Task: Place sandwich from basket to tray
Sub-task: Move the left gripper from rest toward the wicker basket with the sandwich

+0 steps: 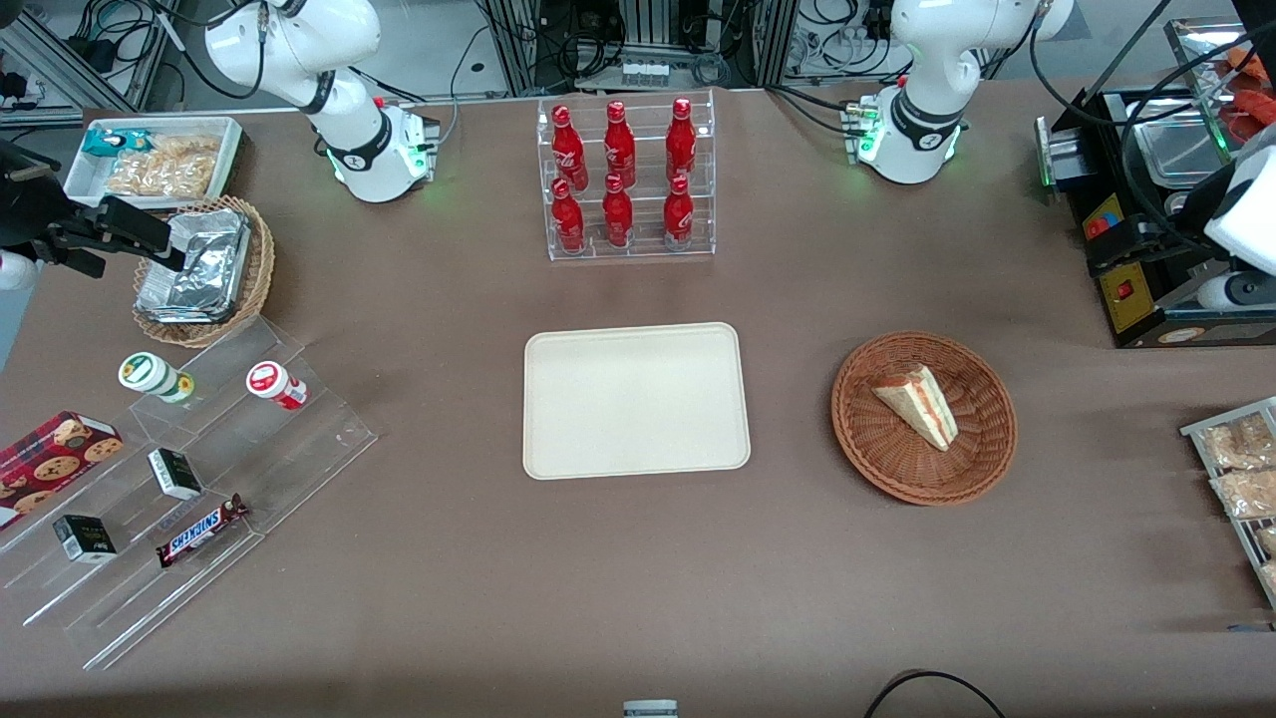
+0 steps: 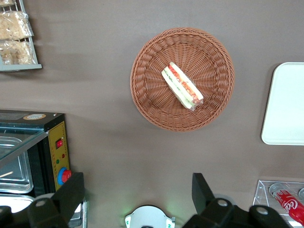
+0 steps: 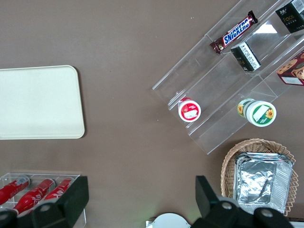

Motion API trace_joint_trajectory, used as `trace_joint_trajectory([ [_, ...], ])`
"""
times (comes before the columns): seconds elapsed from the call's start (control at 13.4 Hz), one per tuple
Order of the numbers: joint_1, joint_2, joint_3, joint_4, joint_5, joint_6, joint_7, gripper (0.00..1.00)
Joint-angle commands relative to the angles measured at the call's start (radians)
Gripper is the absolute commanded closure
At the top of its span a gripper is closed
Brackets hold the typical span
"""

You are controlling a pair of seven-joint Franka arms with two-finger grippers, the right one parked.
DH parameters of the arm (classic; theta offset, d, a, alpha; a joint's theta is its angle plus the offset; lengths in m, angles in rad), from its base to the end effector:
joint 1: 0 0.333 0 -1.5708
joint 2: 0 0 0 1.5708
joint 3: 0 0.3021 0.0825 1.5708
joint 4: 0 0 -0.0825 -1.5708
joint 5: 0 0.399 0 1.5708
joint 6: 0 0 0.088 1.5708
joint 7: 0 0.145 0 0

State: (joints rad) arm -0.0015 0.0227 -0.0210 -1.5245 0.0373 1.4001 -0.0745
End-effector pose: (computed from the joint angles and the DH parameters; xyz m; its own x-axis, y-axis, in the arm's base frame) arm 0.5521 -0.0064 0.5688 0.9880 0.0584 -0.1433 0.0521 -0.9975 -0.0476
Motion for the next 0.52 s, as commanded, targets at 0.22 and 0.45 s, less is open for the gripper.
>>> trace_joint_trajectory([
  [0.22,-0.011,0.017,0.004,-0.083,-0.005,0.014,0.010,0.00],
  [0.45,-0.012,0.020,0.003,-0.195,-0.007,0.097,0.002,0.00],
])
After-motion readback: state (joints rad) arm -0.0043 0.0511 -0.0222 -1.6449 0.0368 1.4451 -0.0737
